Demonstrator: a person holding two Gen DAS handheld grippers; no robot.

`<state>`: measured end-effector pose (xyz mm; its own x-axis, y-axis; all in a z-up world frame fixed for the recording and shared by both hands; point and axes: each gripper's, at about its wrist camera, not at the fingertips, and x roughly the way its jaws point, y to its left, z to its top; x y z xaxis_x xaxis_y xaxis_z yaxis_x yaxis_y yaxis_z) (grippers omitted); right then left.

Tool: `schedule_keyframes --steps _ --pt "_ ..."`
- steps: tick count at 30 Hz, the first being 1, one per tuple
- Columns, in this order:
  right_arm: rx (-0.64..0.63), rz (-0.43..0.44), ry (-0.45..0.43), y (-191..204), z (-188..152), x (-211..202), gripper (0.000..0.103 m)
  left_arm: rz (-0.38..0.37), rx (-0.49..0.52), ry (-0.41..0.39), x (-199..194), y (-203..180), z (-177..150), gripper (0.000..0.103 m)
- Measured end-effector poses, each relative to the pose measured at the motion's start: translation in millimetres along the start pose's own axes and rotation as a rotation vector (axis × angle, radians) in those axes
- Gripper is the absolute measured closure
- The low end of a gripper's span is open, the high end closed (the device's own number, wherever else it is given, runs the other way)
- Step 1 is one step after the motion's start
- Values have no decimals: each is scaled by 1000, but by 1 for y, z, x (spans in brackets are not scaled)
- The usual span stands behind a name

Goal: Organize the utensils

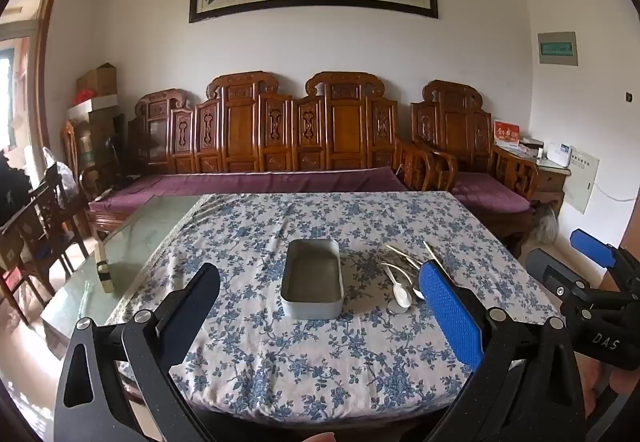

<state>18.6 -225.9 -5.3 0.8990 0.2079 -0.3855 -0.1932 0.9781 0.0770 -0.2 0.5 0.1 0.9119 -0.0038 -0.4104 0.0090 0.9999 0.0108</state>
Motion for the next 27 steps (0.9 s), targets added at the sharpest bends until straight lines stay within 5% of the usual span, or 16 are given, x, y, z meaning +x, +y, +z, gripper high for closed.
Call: schedule_keyframes --steps 27 --pt "1 0 -3 0 0 -1 2 -1 0 2 0 0 0 6"
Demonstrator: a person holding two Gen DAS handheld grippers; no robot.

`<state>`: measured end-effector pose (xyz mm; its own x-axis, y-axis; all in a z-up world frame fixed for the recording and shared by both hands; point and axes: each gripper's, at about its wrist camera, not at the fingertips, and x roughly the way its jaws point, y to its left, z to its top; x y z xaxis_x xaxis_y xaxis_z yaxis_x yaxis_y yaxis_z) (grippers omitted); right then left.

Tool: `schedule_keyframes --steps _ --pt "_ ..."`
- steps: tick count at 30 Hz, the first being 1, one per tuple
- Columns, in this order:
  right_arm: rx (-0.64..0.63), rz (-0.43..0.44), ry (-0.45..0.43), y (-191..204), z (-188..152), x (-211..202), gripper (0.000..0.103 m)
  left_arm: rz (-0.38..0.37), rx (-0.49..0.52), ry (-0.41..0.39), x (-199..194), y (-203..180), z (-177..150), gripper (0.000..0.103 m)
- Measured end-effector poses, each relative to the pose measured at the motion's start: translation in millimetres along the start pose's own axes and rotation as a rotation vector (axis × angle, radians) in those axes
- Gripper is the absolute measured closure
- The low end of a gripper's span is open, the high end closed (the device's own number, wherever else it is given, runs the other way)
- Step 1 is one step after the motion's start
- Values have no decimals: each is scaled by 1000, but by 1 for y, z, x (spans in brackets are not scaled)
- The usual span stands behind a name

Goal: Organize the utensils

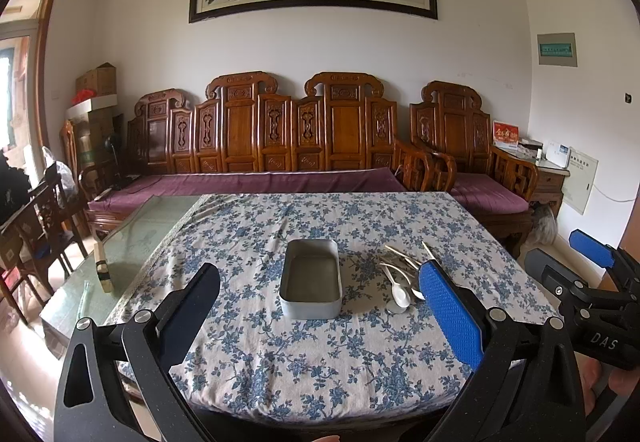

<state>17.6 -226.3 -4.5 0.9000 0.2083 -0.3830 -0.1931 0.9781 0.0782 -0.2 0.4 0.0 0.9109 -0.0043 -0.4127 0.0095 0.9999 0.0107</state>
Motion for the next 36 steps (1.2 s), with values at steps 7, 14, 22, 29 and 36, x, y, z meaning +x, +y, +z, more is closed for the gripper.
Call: schedule_keyframes --steps 7,14,22,29,36 --pt "0 1 0 0 -1 0 2 -1 0 0 0 0 0 6" --pt "-1 0 -1 0 -1 0 2 -6 0 -7 -4 -9 1 6" --pt "0 0 -2 -1 0 -1 2 -10 1 -10 -7 -7 3 6" --pt "-1 -1 -2 -2 1 -1 2 -10 4 -17 -10 -8 5 6" --pt "-1 -1 -3 -2 2 -1 2 -11 5 -17 -10 -8 6 6"
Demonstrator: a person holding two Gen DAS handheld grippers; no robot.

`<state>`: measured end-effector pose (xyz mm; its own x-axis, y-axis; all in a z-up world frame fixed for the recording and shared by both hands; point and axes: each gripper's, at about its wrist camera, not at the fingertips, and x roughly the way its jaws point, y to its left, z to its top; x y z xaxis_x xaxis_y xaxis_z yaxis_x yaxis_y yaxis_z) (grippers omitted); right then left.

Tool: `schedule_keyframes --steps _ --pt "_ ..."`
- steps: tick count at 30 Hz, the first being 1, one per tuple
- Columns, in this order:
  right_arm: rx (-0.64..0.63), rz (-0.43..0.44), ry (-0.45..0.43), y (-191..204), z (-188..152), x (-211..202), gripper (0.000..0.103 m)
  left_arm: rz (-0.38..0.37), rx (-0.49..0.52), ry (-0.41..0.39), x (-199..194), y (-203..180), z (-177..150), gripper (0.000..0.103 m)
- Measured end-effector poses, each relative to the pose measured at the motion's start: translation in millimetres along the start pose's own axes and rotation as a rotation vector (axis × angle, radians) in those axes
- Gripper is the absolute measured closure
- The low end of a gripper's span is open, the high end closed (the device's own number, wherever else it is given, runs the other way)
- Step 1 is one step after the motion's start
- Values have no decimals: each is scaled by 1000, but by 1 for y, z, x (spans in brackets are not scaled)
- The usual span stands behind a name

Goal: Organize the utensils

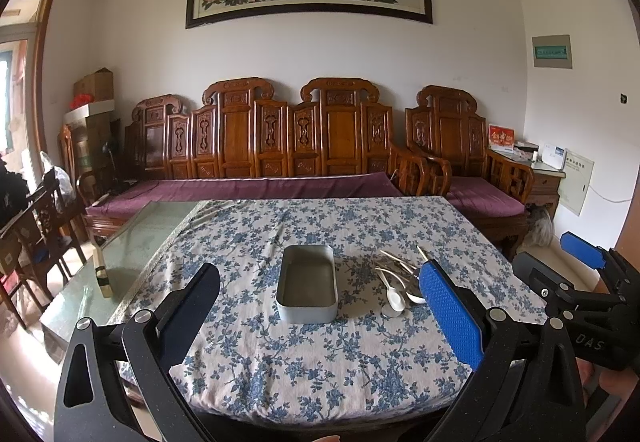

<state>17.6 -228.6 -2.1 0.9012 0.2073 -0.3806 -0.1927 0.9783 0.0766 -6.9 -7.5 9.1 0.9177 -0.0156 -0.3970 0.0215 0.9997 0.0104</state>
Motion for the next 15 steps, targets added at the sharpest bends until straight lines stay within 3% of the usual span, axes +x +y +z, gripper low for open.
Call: schedule_keyframes --steps 15 --pt "-1 0 -1 -1 0 0 2 -1 0 -3 -1 1 -1 6"
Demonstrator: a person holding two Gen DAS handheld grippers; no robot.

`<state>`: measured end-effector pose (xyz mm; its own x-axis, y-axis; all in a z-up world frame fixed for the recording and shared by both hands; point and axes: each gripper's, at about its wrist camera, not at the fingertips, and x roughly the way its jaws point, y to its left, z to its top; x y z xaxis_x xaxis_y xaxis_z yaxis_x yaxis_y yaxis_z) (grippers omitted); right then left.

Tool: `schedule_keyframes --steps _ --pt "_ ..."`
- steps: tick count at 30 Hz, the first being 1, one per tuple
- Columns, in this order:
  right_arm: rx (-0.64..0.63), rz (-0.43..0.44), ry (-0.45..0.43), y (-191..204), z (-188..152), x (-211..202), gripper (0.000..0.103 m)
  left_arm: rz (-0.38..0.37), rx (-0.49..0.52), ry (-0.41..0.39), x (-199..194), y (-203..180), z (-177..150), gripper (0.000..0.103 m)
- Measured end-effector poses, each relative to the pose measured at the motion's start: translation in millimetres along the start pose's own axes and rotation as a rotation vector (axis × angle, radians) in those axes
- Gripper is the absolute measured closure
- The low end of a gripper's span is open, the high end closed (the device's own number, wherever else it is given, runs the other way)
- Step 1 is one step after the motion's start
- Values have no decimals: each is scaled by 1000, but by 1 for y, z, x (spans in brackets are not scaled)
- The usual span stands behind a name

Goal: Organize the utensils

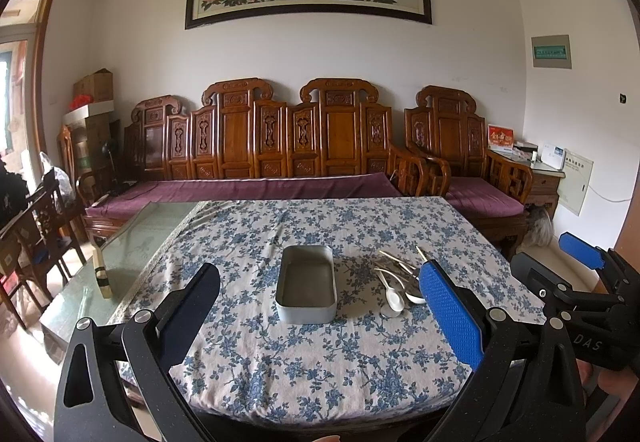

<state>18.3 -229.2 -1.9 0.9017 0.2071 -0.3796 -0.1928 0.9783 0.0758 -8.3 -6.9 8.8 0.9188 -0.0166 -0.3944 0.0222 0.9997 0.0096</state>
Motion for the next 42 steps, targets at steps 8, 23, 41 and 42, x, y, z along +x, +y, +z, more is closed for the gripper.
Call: schedule_keyframes --steps 8,23,41,42 --pt "0 -1 0 1 0 0 2 -1 -1 3 1 0 0 6" --pt "-60 -18 51 -18 -12 33 2 -12 26 132 67 1 -25 6" --pt "-116 1 306 -85 -48 177 35 -132 141 346 207 -40 -64 6" --pt "-117 -4 312 -89 -50 183 36 -136 147 350 213 -43 -65 6"
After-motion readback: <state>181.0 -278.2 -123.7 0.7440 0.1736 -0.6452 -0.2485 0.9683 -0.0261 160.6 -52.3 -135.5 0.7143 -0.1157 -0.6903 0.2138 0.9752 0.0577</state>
